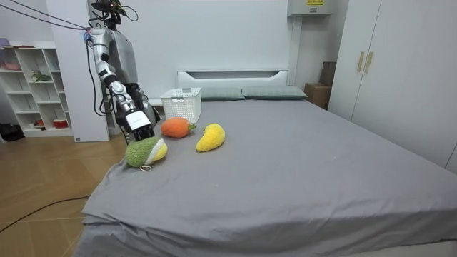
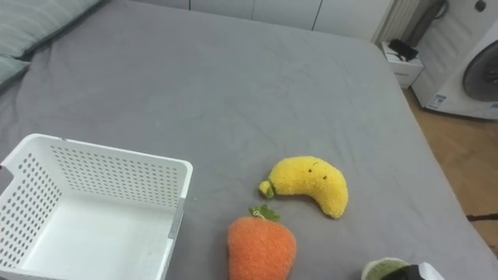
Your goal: Collect toys from the bed
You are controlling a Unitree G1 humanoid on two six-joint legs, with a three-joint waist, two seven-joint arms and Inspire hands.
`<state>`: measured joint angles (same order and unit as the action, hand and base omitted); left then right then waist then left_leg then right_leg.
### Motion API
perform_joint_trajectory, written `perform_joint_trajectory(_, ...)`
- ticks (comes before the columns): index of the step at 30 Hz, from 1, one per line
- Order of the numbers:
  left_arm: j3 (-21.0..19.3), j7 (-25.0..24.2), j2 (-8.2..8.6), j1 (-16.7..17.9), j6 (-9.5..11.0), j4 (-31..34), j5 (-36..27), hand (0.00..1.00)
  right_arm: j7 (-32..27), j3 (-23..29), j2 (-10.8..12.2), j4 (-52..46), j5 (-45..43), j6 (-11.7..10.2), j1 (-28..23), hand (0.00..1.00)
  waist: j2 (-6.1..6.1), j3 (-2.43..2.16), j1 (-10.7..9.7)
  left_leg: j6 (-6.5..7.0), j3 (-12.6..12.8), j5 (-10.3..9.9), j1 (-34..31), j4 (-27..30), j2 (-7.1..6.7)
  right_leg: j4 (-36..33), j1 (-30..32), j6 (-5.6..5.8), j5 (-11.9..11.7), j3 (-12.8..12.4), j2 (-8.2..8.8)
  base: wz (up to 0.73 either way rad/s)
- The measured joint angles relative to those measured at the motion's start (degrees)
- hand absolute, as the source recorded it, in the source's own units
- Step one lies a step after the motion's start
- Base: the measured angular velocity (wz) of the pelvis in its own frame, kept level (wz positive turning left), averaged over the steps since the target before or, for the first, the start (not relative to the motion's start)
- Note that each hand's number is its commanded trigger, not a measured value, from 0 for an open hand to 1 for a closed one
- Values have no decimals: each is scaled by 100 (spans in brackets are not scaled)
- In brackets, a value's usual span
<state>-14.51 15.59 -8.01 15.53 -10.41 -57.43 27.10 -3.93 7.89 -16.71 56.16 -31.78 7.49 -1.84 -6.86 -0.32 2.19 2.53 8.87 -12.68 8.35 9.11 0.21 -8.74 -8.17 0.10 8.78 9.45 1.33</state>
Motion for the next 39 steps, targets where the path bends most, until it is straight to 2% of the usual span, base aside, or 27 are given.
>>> perform_joint_trajectory(13, -11, 6, 2, -1, 1, 10, 5, 0, 26, 53, 0, -137, -29, -42, 3, 100, 61, -2, 63, 0, -3, 0, 1, 12, 0, -7, -4, -2, -2, 10, 2, 0)
perform_joint_trajectory(19, -9, 6, 7, -2, 7, 115, 5, 0, 42, 75, -1, -559, -34, -33, -26, 100, 101, 1, 62, 1, 10, 0, -21, 6, -1, -10, 29, -1, -2, 2, 3, -1)
perform_joint_trajectory(23, -9, 6, 0, -13, 26, 111, 4, 0, 41, 86, -3, -1172, -32, -42, -42, 100, 144, -4, -15, 1, 27, 1, -33, 2, -1, -9, 46, -1, -2, -1, 4, -1)
perform_joint_trajectory(28, -52, 4, 14, -22, 48, 227, 4, 0, 98, 192, -2, -2619, -65, -55, -270, 100, 163, -9, -81, 0, 49, 3, -73, 1, 3, -11, 96, -1, -2, -22, 0, -1)
perform_joint_trajectory(33, -102, 5, 26, -38, 50, 253, -4, 0, 110, 238, -3, -3812, -173, -53, -323, 100, 138, 13, -71, 0, 63, 6, -84, -27, 0, -11, 129, -1, -2, -70, -1, 0)
perform_joint_trajectory(36, -95, 27, 32, -46, 69, 250, -40, 0, 104, 238, -2, -4180, -174, -64, -319, 100, 116, 39, -47, 0, 70, 6, -89, -44, 1, -13, 149, -1, -2, -90, -3, 0)
perform_joint_trajectory(39, -98, 92, 40, -36, 121, 226, -46, 0, 87, 239, -2, -4429, -174, -63, -320, 100, 108, 41, -31, 0, 79, 6, -122, -45, 0, -14, 184, -1, -2, -91, -3, -1)
